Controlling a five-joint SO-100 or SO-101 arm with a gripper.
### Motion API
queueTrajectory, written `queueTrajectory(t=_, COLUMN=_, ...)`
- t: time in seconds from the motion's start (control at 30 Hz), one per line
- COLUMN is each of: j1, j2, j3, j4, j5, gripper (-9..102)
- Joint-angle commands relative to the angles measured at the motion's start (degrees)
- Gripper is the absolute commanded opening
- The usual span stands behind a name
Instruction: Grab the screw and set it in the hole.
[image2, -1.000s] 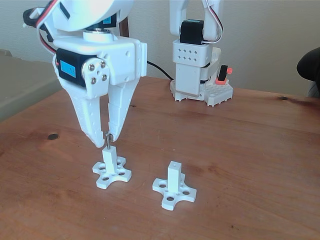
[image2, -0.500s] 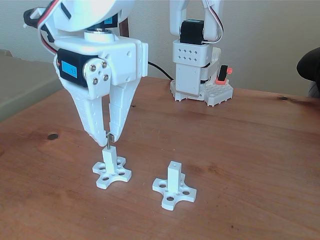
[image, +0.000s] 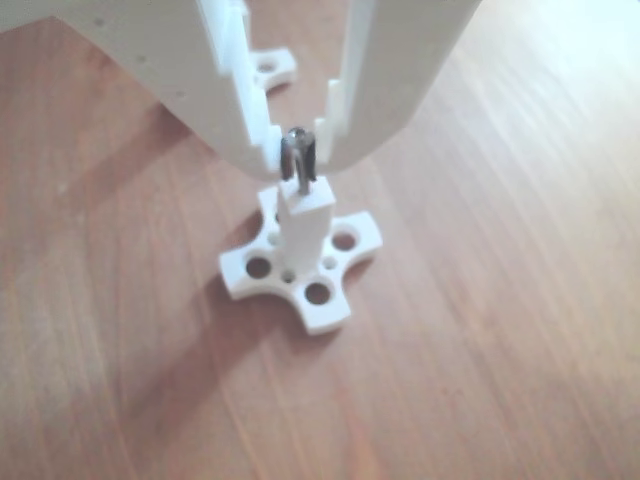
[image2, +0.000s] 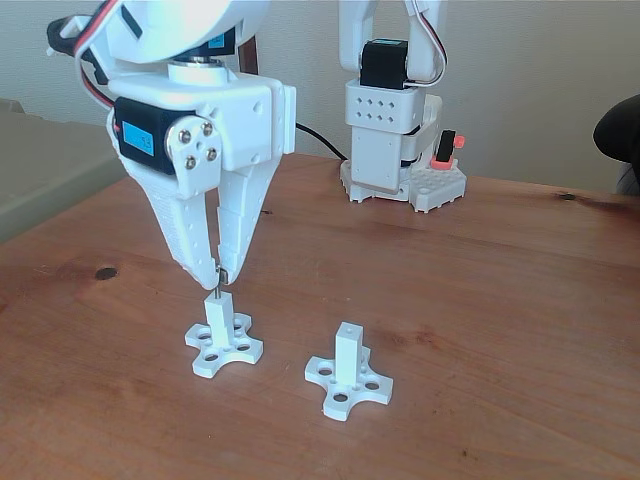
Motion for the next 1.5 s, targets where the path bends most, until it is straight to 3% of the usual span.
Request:
queueTrajectory(t=0.0, j1=-0.88, j2=1.23, j3=-5.27, j4=-0.88, j5=-1.05, gripper=0)
queueTrajectory(t=0.07, j1=-0.88, j2=1.05, j3=-5.89, j4=-1.67, j5=-1.85, gripper=-4)
queueTrajectory(t=0.77, j1=-1.05, j2=1.58, j3=-9.4, j4=0.88, j5=-3.52, gripper=-4)
queueTrajectory(t=1.47, j1=-8.96, j2=3.16, j3=-12.74, j4=6.42, j5=-1.58, gripper=-4)
